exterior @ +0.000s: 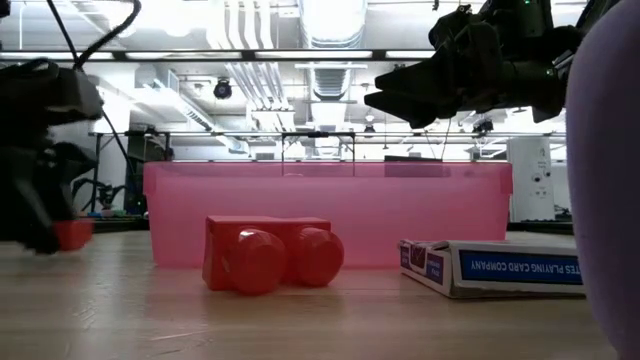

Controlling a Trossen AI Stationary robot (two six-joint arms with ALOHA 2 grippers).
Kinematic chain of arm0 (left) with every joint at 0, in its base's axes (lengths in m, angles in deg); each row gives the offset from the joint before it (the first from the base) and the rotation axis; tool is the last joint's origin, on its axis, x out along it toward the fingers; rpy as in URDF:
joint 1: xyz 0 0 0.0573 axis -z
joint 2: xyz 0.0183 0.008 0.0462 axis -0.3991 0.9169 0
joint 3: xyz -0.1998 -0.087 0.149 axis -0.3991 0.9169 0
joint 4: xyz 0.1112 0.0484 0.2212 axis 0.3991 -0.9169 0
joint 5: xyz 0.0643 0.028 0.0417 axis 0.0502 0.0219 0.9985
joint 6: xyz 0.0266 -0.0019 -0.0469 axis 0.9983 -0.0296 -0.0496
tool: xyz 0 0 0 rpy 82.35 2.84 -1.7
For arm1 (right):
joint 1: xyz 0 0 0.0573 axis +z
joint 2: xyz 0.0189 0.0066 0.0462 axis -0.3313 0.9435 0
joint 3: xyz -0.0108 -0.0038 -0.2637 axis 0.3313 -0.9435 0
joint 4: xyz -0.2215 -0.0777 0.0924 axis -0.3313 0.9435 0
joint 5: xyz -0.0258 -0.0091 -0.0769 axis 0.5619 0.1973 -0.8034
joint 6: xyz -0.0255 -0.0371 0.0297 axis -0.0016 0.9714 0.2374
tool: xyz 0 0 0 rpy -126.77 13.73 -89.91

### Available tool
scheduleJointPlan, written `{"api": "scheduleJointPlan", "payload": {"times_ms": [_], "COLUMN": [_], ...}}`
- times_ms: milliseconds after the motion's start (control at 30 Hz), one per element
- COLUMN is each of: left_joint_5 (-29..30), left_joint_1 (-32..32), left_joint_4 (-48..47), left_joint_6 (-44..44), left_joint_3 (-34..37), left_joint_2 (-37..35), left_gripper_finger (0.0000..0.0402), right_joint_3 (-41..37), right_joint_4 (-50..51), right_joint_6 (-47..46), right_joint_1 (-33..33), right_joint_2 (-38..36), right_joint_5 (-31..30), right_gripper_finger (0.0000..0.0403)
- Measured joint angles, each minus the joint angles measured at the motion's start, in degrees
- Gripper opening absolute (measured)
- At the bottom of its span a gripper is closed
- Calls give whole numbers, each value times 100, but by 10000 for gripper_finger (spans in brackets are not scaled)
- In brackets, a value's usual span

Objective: Pick & Place Toys
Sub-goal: Put the left red game piece into the transparent bin

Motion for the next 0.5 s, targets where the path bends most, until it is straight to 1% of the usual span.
{"api": "scheduleJointPlan", "payload": {"times_ms": [200, 300, 400, 500], "left_joint_5": [750, 902, 954, 854], "left_joint_1": [-58, -180, -282, -327], "left_joint_4": [63, 281, 873, 1730], "left_joint_6": [619, 1074, 1790, 2727], "left_joint_3": [-4, -4, -4, -8], "left_joint_2": [-409, -666, -848, -883], "left_gripper_finger": [134, 134, 134, 134], "right_joint_3": [0, 0, 0, 0], "right_joint_4": [0, 0, 0, 0], "right_joint_6": [0, 2, 3, 11], "right_joint_1": [0, 0, -2, -2], "right_joint_2": [0, 0, 0, 0], "right_joint_5": [0, 0, 0, 0], "right_gripper_finger": [302, 302, 302, 302]}}
